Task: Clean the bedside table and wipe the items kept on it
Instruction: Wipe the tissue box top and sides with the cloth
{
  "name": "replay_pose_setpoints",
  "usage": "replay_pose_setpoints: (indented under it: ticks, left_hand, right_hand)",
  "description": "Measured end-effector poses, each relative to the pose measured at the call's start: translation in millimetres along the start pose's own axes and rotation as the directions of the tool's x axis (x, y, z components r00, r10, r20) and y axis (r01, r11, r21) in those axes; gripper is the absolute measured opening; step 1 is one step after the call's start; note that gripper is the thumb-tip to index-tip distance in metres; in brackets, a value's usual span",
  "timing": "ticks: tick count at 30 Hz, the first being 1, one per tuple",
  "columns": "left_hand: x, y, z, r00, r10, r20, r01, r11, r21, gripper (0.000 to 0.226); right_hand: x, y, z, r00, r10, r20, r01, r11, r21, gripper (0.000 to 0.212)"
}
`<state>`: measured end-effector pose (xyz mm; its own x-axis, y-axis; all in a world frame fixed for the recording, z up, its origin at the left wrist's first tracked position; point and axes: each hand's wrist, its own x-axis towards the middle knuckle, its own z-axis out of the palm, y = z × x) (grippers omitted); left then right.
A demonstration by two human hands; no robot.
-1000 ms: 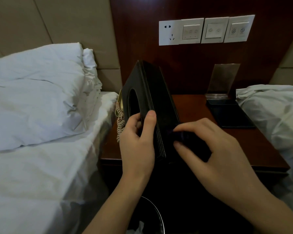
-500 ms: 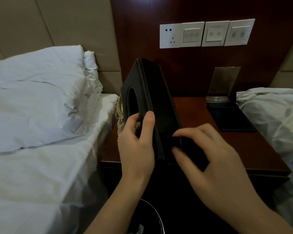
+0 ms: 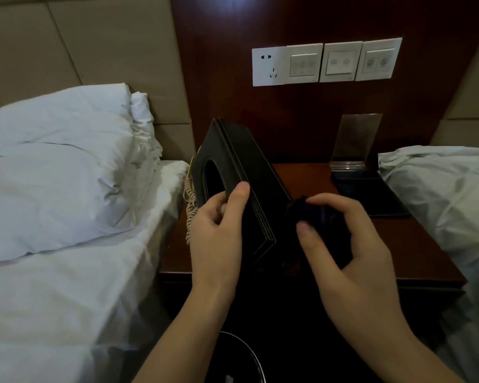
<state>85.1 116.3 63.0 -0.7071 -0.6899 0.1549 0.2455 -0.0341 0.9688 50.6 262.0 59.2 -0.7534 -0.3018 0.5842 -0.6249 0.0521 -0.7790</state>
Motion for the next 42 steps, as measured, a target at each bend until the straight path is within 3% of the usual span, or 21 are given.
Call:
replay_pose_setpoints:
  ticks: [4, 9, 13, 20, 22, 25, 28, 29, 31, 34, 38, 42]
  left_hand:
    - [-3.2, 8.7, -5.3, 0.983, 0.053, 0.178, -0.062, 0.997, 0.042, 0.030]
    - [-14.2, 10.0, -6.0, 0.923, 0.099, 0.372, -0.146, 0.984, 0.099, 0.029]
    - [-17.4, 6.1, 0.6, 0.948, 0.058, 0.314, -0.100, 0.988, 0.119, 0.057]
    - [-15.9, 27.5, 9.9, 0.956, 0.022, 0.292, -0.008, 0.999, -0.047, 0.101]
    - [-17.7, 31.1, 10.3, 0.960, -0.005, 0.281, 0.024, 0.998, -0.065, 0.099]
    - [-19.8, 28.8, 5.1, 0.961, -0.053, 0.272, 0.078, 0.993, -0.084, 0.073]
    - [-27.7, 31.2, 0.0, 0.967, 0.029, 0.251, -0.021, 0.999, -0.036, 0.054]
    - [-30.4, 36.0, 0.9, 0.969, 0.064, 0.238, -0.055, 0.998, -0.044, 0.053]
    - [-32.6, 44.3, 2.8, 0.969, 0.117, 0.218, -0.110, 0.993, -0.043, 0.071]
    - [-29.0, 45.1, 5.3, 0.982, 0.135, 0.134, -0.135, 0.991, -0.012, 0.089]
    - [-27.6, 33.0, 7.4, 0.991, 0.029, 0.128, -0.018, 0.996, -0.088, 0.076]
    - [-26.7, 22.7, 13.4, 0.984, 0.076, 0.164, -0.072, 0.997, -0.031, 0.051]
  right_hand:
    - [7.2, -6.8, -1.8, 0.983, -0.063, -0.171, 0.073, 0.996, 0.052, 0.026]
    - [26.3, -17.5, -10.5, 0.930, -0.196, -0.310, 0.218, 0.975, 0.038, 0.024]
    - [36.9, -25.5, -14.4, 0.951, -0.206, -0.232, 0.227, 0.972, 0.066, 0.023]
    - [52.9, -36.8, -21.5, 0.978, -0.139, -0.154, 0.163, 0.974, 0.155, 0.023]
    - [57.4, -44.7, -24.5, 0.977, -0.151, -0.151, 0.178, 0.967, 0.182, 0.023]
    - [61.3, -57.2, -32.7, 0.970, -0.163, -0.181, 0.197, 0.962, 0.191, 0.022]
    - [60.6, -64.3, -38.1, 0.956, -0.202, -0.210, 0.229, 0.967, 0.111, 0.021]
    - [59.0, -66.0, -38.0, 0.954, -0.231, -0.191, 0.246, 0.968, 0.057, 0.021]
    - [55.2, -65.4, -36.2, 0.957, -0.260, -0.132, 0.256, 0.966, -0.044, 0.023]
    - [51.5, -59.5, -35.4, 0.984, -0.163, -0.075, 0.163, 0.987, -0.004, 0.020]
    - [47.8, -51.3, -39.2, 0.997, -0.054, -0.056, 0.057, 0.997, 0.042, 0.020]
    - [44.1, -43.7, -38.5, 0.988, -0.142, -0.068, 0.126, 0.973, -0.194, 0.024]
